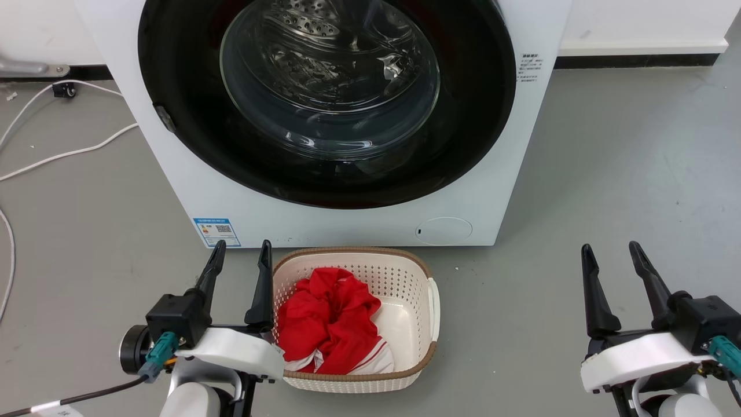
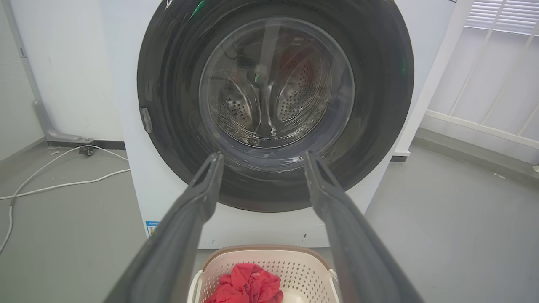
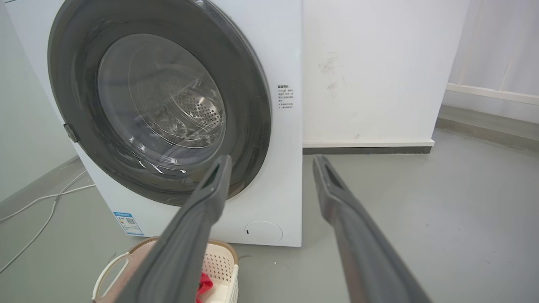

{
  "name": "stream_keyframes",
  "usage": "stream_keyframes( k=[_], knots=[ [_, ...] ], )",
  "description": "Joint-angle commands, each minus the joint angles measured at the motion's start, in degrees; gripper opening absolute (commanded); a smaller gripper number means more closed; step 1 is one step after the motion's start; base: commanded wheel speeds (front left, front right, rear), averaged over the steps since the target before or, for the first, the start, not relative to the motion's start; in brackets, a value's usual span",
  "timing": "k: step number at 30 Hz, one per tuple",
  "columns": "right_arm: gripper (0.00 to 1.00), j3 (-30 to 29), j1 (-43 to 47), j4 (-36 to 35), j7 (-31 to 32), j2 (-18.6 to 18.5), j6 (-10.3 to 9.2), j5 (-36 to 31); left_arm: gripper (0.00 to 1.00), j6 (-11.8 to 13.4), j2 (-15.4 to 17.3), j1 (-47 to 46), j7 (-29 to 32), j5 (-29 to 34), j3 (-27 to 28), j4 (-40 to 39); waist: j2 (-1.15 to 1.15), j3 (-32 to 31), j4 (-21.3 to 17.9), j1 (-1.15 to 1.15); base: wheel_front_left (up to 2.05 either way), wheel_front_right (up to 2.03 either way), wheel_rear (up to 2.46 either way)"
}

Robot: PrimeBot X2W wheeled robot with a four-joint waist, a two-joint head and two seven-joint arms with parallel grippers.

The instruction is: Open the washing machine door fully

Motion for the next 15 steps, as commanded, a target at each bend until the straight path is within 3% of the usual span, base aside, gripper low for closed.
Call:
stream_keyframes(
  k=[1,15],
  knots=[
    [1.0,0.0,0.4,-0.4,-0.3,0.2,-0.02,-1.1,1.0,0.2,0.2,-1.1,-0.4,0.9,0.0,-0.1,0.0,0.0,0.0,0.0,0.0,0.0,0.0],
    [1.0,0.1,0.8,-0.2,-0.7,0.2,-0.02,-5.9,1.0,0.7,0.2,-1.0,-1.9,6.8,-0.6,0.4,0.0,0.2,0.1,0.0,0.0,0.0,0.0]
  ],
)
